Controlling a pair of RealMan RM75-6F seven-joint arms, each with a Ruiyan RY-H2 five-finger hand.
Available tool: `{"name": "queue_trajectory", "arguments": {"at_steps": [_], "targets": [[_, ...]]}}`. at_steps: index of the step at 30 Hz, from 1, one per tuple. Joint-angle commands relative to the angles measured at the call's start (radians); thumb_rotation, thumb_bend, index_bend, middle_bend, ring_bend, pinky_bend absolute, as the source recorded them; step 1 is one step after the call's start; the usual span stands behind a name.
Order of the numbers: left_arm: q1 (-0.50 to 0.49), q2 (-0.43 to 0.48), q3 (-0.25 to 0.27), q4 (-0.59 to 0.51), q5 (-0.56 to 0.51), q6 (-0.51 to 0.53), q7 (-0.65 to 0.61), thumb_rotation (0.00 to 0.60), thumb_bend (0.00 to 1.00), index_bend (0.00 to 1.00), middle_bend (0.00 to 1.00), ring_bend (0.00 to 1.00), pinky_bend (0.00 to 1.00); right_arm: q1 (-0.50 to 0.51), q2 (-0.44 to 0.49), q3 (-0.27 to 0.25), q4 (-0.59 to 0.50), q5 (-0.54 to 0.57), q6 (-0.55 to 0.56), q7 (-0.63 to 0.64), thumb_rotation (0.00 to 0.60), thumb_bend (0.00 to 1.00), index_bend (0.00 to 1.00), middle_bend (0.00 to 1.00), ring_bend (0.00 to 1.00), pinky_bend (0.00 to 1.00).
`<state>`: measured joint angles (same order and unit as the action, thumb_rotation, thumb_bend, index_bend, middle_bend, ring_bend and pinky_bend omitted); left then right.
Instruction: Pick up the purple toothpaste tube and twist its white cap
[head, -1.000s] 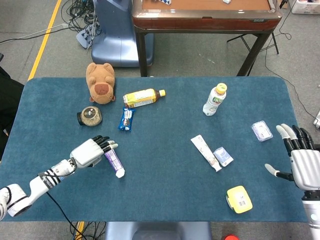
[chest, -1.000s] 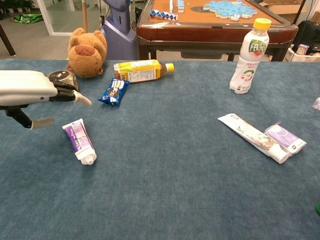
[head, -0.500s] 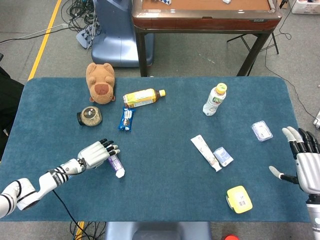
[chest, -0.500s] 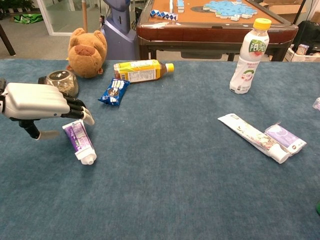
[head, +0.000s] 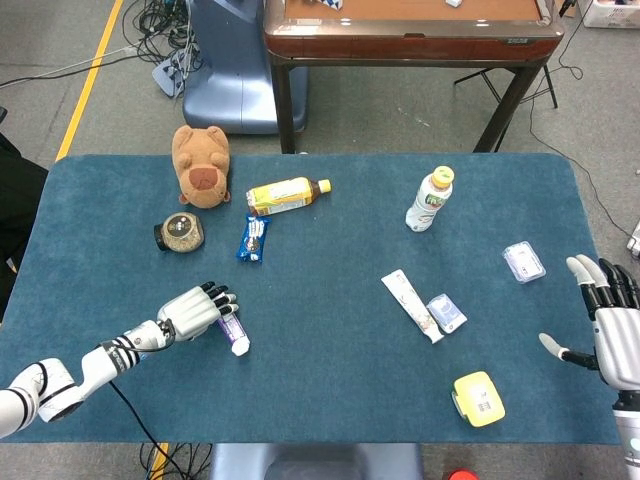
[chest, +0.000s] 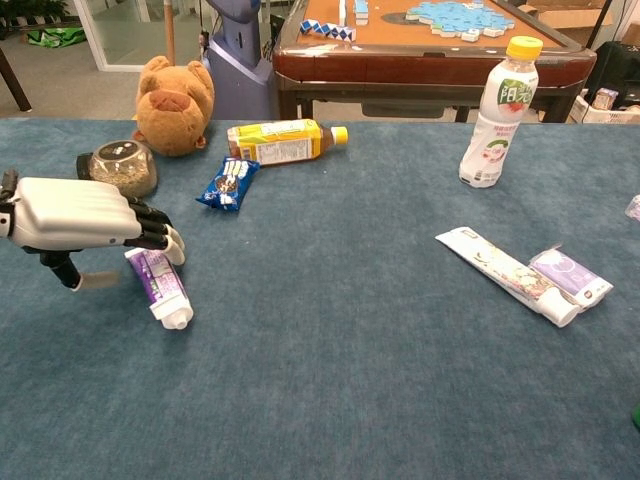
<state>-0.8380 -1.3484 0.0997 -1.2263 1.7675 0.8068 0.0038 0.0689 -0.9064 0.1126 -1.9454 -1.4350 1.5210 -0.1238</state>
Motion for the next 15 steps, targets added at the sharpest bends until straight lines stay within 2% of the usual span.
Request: {"name": "queue_trajectory", "arguments": {"at_steps": [1,11,15], "targets": [[0.006,0.010,0.009,-0.015,-0.007,0.009,-0.011,0.600,0.44,0.22,0.16,0.09,0.14,-0.005,-0.002,-0.002,0.001,-0.008,0.009,0.009,0.600,0.06,0.00,0.10,0.00,0.00],[0.060,0.075,0.037,-0.086,-0.062,0.037,0.007,0.600,0.44,0.31,0.19,0.10,0.14,-0.017,-0.004,-0.007,0.010,-0.027,0.025,0.033,0.600,0.06,0.00,0.10,0.00,0.00],[0.093,0.110,0.038,-0.130,-0.107,0.048,0.039,0.600,0.43,0.32,0.20,0.10,0.14,-0.021,0.000,-0.008,0.015,-0.037,0.031,0.046,0.600,0.06,0.00,0.10,0.00,0.00]]}}
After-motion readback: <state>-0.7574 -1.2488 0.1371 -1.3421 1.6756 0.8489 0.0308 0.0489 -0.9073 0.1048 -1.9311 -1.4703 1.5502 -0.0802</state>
